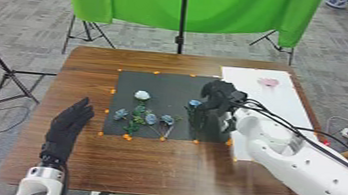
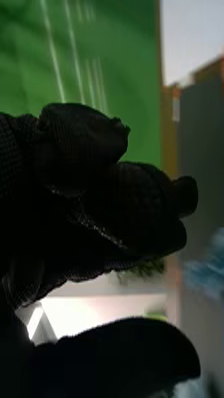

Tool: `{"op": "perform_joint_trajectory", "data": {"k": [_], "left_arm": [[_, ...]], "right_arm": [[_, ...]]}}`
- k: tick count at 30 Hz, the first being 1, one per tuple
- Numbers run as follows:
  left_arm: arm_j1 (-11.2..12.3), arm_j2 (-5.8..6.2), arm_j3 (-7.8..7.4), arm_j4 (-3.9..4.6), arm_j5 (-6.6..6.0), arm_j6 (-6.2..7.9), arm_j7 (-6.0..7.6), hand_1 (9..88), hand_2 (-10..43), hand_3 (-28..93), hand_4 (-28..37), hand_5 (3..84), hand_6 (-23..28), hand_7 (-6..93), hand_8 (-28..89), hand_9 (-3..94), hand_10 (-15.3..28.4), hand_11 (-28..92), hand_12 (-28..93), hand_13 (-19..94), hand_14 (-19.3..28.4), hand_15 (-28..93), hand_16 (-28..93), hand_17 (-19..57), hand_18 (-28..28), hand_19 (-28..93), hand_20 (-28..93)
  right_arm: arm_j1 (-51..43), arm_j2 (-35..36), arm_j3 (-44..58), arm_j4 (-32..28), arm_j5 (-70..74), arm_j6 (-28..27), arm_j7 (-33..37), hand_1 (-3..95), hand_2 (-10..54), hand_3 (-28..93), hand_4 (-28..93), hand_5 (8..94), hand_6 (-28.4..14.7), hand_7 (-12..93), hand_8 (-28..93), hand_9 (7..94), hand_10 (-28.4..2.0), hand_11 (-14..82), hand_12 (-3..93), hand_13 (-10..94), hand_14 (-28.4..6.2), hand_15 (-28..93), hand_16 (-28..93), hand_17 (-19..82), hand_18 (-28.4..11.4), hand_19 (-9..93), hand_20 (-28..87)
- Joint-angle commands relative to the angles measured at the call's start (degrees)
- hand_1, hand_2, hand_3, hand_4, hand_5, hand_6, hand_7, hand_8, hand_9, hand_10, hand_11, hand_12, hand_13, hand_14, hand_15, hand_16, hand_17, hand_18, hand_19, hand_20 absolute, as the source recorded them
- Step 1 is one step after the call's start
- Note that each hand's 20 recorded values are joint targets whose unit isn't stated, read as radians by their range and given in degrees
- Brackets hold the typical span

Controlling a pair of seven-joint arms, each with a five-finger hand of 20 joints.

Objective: Arrange flowers

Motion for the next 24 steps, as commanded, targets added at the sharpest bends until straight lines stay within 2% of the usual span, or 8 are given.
{"op": "perform_joint_trajectory", "data": {"k": [1,4,9,14,15,19,21,24], "left_arm": [[0.64,0.01,-0.12,0.16,0.26,-0.64,-0.95,23.4,0.5,65,-27.1,40.0,2.8,8.9,-6,36.4,11.5,11,14,27,14.6,12,4,2.0,11.7,3,18],[0.71,0.06,-0.19,0.13,0.35,-0.86,-1.06,23.4,0.5,65,-27.0,39.9,2.8,8.9,-6,36.4,11.5,11,14,27,14.6,12,4,2.0,11.7,3,18],[0.32,0.04,0.07,0.25,0.54,-1.02,-1.07,23.4,0.5,65,-26.8,39.9,2.8,8.7,-5,36.4,11.5,11,14,27,14.6,12,4,2.0,11.7,3,18],[0.28,-0.08,0.03,0.19,0.52,-0.95,-0.86,23.4,0.5,65,-26.8,40.0,2.9,8.7,-5,36.5,11.5,11,14,27,14.6,12,4,1.9,11.7,3,18],[0.29,-0.13,0.06,0.21,0.47,-0.83,-0.76,23.4,0.4,65,-26.7,40.0,2.9,8.6,-5,36.5,11.5,11,14,27,14.6,12,4,1.9,11.7,3,18],[0.59,-0.40,0.08,0.14,0.39,-0.72,-0.42,23.5,0.5,65,-26.7,40.0,2.8,8.6,-5,36.5,11.5,11,15,27,14.6,12,4,1.9,11.7,3,18],[0.28,-0.41,0.10,0.27,0.45,-0.90,-0.46,23.5,0.5,65,-26.7,40.1,2.9,8.5,-5,36.6,11.4,10,15,27,14.6,12,4,1.9,11.7,3,18],[0.44,-0.34,-0.11,0.23,0.31,-0.66,-0.31,23.6,0.6,65,-26.6,40.1,2.8,8.5,-5,36.7,11.3,10,15,27,14.6,12,4,1.9,11.7,3,18]], "right_arm": [[4.50,-1.34,6.29,8.52,-1.13,5.73,9.84,32.3,-9.5,63,-16,61.7,-1.1,14,-8,68.4,-15.4,15.5,21.3,88,-4.2,55,35,62,-11.8,93,53],[7.03,-2.66,5.89,14.80,-1.79,2.65,13.81,32.3,-9.5,63,-15,59.8,-1.8,12,-7,66.0,-16.6,13.9,21.0,87,-4.9,56,35,61,-12.7,93,53],[9.96,-5.97,4.33,24.83,-1.45,-1.55,16.49,32.7,-9.5,63,-14,53.0,-2.3,9,-6,55.4,-17.9,8.0,19.4,84,-5.8,56,32,59,-13.1,93,49],[10.54,-7.88,2.43,31.20,-2.16,-4.10,16.64,34.4,-9.5,65,-15,50.0,-1.8,9,-6,50.1,-17.7,6.3,18.3,84,-5.9,55,30,59,-12.5,93,46],[10.19,-7.87,1.68,31.59,-1.61,-1.78,16.82,35.0,-9.5,65,-15,49.9,-1.6,10,-6,50.3,-17.6,6.4,18.1,84,-5.8,55,30,59,-12.4,93,45],[9.78,-8.96,-0.32,35.23,-3.88,2.16,17.56,41.0,-9.5,64,-18,53.8,-0.1,13,-7,58.6,-15.6,10.2,18.0,87,-4.6,55,29,61,-11.4,93,44],[8.90,-7.87,0.48,34.11,-4.06,4.10,16.27,46.7,-9.5,64,-20,59.8,0.6,16,-9,65.0,-14.0,13.5,17.9,89,-3.7,55,30,63,-10.6,93,46],[9.76,-8.21,-1.88,36.29,-4.74,12.24,13.79,56.2,-9.5,57,-20,68.2,0.6,18,3,75.1,-11.5,12.3,23.4,92,-2.6,54,31,66,-10.0,93,48]]}}
